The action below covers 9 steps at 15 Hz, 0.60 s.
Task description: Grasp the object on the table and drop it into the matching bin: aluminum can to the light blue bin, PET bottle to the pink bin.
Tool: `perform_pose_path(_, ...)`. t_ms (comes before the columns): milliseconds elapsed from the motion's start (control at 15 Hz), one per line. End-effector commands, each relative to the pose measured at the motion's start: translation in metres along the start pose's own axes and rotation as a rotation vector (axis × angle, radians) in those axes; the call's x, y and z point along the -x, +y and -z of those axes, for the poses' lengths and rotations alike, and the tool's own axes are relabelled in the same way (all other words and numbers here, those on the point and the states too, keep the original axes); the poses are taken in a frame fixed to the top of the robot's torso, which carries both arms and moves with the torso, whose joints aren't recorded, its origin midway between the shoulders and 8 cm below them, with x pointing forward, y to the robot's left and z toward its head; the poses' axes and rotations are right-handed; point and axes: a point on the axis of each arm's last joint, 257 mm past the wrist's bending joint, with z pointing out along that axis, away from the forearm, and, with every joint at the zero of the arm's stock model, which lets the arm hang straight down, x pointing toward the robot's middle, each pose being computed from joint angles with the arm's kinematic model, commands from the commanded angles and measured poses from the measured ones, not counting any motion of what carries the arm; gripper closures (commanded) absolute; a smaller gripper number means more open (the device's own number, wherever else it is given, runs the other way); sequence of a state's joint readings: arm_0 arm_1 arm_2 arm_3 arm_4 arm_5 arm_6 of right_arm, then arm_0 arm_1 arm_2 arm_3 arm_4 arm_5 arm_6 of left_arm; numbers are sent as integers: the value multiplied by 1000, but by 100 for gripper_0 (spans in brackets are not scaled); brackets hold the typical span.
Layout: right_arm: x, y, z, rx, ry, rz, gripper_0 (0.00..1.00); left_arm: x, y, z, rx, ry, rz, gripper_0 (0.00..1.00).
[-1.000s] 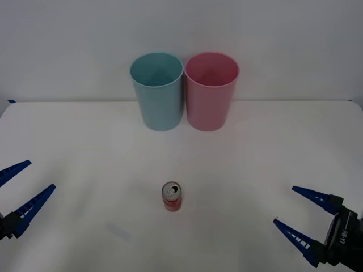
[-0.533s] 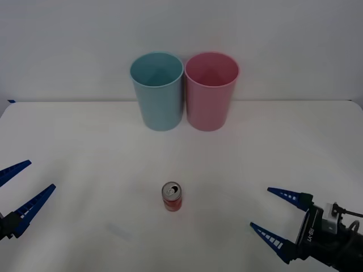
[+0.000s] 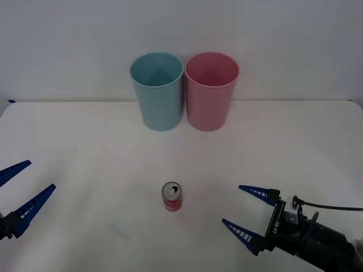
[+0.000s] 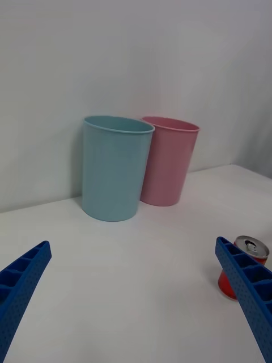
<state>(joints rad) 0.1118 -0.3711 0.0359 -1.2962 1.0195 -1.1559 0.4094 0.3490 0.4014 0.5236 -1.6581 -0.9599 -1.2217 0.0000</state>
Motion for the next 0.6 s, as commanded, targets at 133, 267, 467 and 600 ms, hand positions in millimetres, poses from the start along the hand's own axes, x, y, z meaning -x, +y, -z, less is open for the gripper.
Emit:
perform_pose_path(133,-4,13,-32,5,-7,-8,0,0,0,0,0,0,0,0)
perform_pose_path(267,-8,22,-45,18,1,-16,0,0,0,0,0,0,0,0)
perform_pose_path(467,-8,33,-66,39,-1,-12,0,0,0,0,0,0,0,0)
perform_pose_path(600,-7,38,-79,44,-1,-1,0,0,0,0,0,0,0,0)
